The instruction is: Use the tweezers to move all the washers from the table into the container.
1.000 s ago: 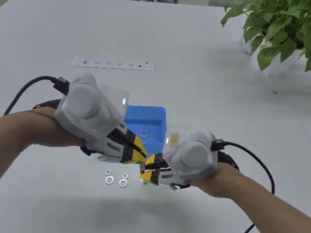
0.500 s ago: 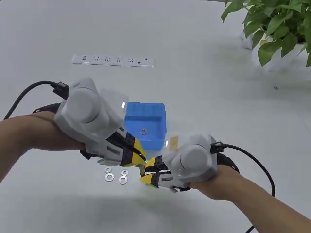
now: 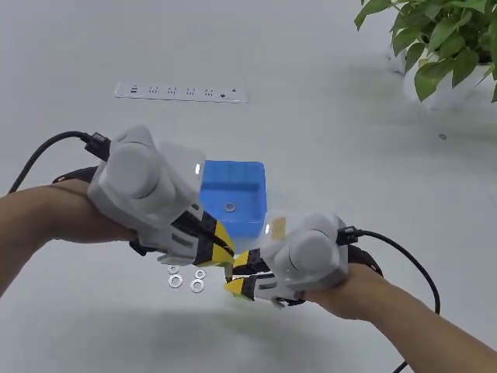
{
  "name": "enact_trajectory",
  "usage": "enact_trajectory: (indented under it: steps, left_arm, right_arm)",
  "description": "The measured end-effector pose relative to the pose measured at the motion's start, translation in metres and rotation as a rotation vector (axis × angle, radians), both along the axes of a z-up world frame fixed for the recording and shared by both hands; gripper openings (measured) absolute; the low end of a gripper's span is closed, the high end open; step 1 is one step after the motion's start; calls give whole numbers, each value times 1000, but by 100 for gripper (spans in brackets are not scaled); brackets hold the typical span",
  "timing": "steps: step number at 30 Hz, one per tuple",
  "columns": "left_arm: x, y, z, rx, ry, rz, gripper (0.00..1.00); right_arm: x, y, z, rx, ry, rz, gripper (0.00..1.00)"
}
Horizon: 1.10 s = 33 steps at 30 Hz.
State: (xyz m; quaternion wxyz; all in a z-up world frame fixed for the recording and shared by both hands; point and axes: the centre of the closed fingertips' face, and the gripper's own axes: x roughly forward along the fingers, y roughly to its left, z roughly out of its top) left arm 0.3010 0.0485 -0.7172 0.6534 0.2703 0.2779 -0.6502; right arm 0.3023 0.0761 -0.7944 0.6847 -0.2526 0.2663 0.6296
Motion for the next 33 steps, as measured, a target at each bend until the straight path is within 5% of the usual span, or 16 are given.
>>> enact_trajectory:
  steps: [33]
  left_arm:
    - [1,-1,-2,3,15,-2,6]
  right_arm:
    - [0,-1,1,-3,19,-9,10]
